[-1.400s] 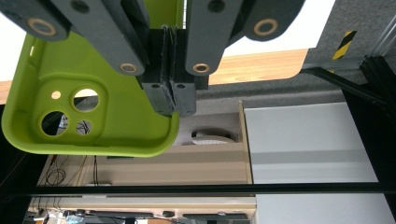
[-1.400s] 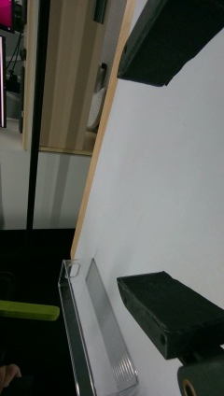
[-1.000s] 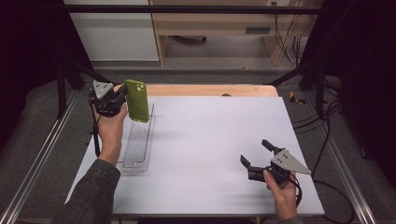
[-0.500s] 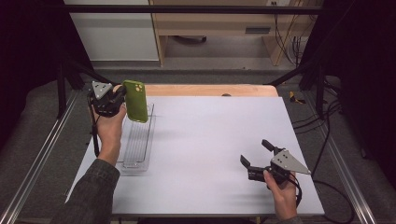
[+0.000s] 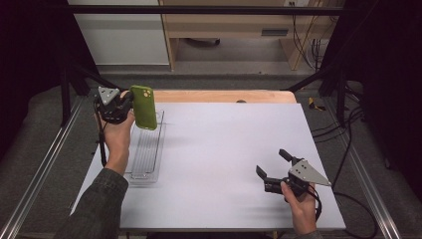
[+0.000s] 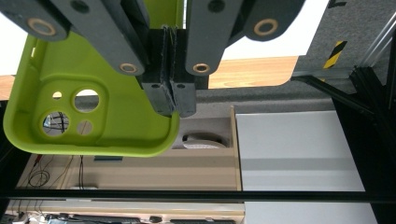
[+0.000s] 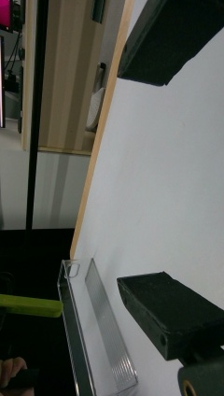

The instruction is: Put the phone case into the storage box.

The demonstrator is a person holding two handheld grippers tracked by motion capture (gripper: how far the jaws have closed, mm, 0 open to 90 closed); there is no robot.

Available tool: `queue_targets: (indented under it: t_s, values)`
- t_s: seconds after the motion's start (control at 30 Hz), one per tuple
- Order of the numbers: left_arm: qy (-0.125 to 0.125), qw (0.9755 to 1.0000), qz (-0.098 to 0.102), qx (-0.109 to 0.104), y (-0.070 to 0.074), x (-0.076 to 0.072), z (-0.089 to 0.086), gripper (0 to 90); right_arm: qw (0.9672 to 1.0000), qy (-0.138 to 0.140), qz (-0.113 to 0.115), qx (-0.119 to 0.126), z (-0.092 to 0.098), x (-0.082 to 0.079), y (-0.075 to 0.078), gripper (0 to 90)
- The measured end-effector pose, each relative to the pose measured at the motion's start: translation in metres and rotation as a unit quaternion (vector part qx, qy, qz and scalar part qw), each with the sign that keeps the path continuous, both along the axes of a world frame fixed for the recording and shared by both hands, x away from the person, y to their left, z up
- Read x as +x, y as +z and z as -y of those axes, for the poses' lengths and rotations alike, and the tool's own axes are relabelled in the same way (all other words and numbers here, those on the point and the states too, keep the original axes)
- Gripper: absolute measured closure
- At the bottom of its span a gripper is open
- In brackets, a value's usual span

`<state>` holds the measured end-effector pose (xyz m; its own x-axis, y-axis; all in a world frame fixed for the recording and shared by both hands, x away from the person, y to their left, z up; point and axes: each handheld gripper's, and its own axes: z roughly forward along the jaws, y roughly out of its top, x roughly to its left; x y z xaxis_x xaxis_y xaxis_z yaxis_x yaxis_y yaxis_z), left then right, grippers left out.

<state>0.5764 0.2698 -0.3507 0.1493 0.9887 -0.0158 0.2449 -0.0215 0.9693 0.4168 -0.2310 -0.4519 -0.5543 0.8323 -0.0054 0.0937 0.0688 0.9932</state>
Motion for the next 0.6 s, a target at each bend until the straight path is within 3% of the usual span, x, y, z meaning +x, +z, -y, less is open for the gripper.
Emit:
queue_targets:
  t_s: [0.6]
  values:
    - [0.020, 0.9998, 0.000, 0.001, -0.010, 0.015, -0.002, 87.5, 1.0000, -0.003, 0.001, 0.002, 0.001, 0.000, 0.000, 2.8]
